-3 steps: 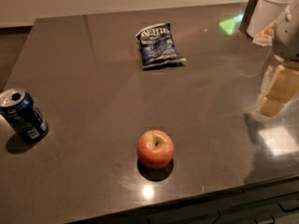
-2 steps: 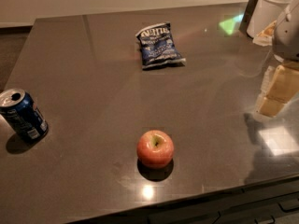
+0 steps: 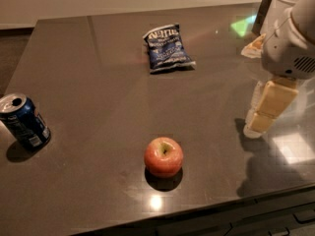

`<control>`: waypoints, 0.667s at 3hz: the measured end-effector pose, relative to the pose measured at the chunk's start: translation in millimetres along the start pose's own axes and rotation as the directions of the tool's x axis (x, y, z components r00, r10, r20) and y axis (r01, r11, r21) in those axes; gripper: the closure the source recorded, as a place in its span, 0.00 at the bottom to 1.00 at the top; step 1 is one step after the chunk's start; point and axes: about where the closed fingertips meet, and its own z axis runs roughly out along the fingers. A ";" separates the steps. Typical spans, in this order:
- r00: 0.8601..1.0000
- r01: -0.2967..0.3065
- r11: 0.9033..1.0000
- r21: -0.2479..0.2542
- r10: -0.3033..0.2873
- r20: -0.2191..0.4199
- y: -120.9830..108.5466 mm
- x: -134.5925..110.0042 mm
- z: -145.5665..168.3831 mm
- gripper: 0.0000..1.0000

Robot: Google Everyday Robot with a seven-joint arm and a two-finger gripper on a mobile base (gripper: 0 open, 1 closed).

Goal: Move apple near pepsi can

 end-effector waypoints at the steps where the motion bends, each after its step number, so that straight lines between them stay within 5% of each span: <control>1: 0.996 0.056 0.998 -0.042 -0.052 0.079 21.5 -25.7 28.5 0.00; 2: 0.986 0.096 0.992 -0.080 -0.083 0.148 43.0 -47.0 55.9 0.00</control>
Offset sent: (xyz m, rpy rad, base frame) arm -0.0315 0.1016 -0.0850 0.2047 0.0711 0.2120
